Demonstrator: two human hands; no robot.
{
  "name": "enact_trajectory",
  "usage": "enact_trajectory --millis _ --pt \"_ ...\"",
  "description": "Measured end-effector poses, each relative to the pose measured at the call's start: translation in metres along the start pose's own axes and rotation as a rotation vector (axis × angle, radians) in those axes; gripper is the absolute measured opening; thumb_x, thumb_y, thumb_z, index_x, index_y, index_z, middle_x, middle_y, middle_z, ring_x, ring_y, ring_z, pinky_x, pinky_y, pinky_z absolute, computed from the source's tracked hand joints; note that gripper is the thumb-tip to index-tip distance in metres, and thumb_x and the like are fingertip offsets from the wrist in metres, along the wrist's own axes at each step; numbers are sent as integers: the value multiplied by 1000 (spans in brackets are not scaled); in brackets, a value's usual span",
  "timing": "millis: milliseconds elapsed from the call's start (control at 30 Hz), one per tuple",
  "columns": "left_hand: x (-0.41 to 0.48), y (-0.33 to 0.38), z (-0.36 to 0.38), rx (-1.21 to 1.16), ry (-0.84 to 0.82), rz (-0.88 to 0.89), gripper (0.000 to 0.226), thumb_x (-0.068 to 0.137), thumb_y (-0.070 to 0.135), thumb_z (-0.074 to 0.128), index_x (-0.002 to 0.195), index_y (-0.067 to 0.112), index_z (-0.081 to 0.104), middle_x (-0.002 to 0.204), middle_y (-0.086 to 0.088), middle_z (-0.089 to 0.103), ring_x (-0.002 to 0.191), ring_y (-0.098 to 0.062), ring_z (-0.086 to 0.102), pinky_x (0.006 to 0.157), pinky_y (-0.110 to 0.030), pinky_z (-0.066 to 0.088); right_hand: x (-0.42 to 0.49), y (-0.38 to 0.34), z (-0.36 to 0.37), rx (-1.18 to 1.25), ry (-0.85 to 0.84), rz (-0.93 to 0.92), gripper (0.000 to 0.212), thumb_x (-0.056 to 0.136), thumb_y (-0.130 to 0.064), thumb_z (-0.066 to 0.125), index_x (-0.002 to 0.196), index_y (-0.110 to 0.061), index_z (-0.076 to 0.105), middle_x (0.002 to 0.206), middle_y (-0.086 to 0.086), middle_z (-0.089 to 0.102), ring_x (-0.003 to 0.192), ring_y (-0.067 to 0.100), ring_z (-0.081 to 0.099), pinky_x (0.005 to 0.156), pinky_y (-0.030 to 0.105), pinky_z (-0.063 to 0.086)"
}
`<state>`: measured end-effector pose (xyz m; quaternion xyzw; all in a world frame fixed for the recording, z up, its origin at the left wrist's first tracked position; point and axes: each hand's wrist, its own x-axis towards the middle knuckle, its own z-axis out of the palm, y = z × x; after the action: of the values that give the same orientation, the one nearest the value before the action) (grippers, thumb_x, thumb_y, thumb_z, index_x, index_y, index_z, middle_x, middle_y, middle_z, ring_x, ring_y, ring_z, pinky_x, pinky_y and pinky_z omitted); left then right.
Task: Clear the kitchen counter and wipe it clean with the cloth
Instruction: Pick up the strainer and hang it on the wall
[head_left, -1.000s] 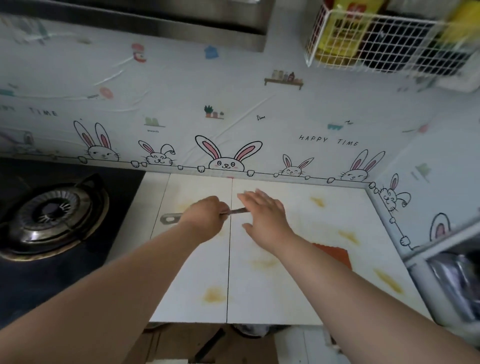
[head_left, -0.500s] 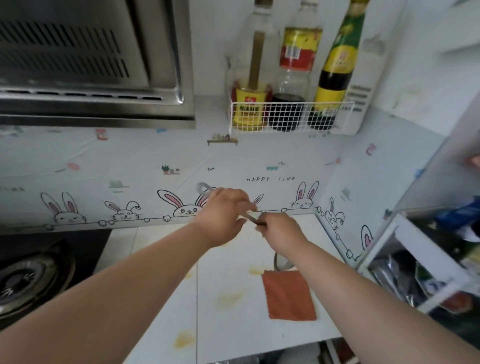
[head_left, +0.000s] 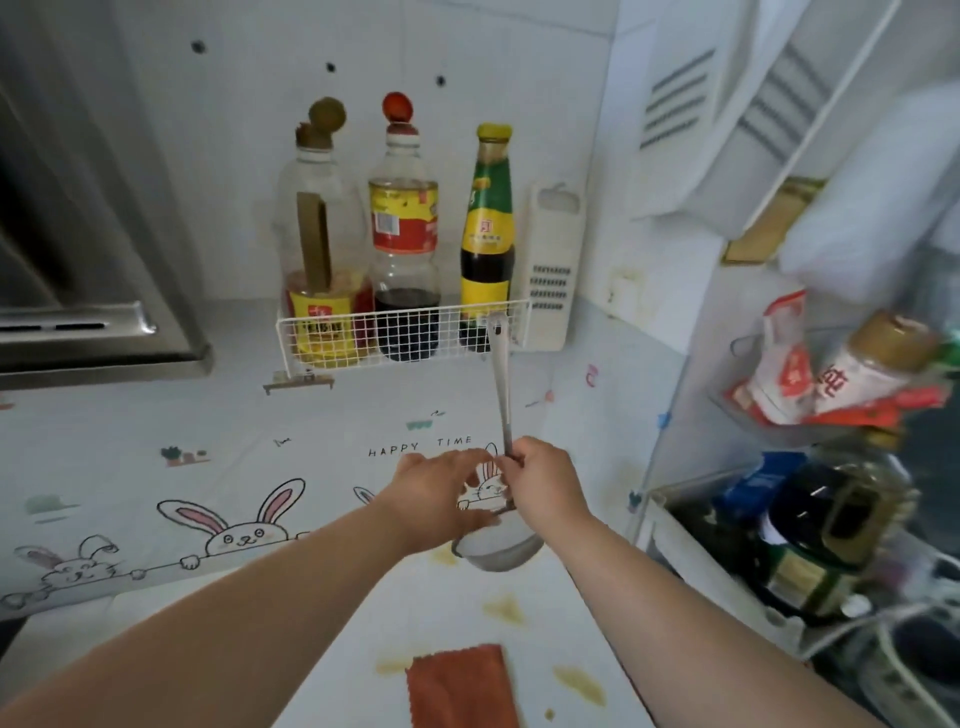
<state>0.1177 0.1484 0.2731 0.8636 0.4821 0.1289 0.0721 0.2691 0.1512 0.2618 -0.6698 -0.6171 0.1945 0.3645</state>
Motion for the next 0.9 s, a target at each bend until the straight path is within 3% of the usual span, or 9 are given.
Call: enact_trajectory --millis 200,367,467,567,767,900 --pt "55 25 7 -199 -57 -38 46 87 29 60 131 27 47 112 5 66 99 -15 62 90 -29 46 44 12 -35 -47 98 30 25 93 -25 52 74 -9 54 78 7 65 78 30 63 69 36 52" --pt "95 37 7 -311 -9 -92 32 84 22 61 115 24 60 101 2 64 92 -16 59 78 -25 47 85 16 -59 71 145 47 22 96 -24 45 83 -10 54 84 8 64 91 31 65 79 47 55" --pt "113 40 4 -410 28 -125 28 84 22 63 112 24 59 96 3 62 85 -15 58 65 -18 43 111 7 -84 41 208 2 21 99 -22 40 90 -8 52 93 12 63 92 30 60 72 36 47" --pt "133 45 -3 -458 80 -136 35 83 23 64 117 24 55 103 3 62 97 -16 60 80 -25 47 138 -5 -105 -23 242 -48 25 100 -21 40 103 -2 56 105 17 62 82 25 51 68 29 35" --pt "164 49 -17 -541 180 -156 41 81 21 66 120 23 53 109 1 62 103 -17 58 93 -36 48 186 -26 -123 -105 276 -106 27 100 -17 42 108 3 56 113 23 62 106 38 57 72 30 35" --pt "171 48 -18 -623 266 -160 41 82 15 65 121 22 53 113 3 61 106 -12 57 91 -28 45 205 -35 -128 -155 284 -126 24 100 -16 42 106 2 57 112 22 63 104 37 58 71 30 38"
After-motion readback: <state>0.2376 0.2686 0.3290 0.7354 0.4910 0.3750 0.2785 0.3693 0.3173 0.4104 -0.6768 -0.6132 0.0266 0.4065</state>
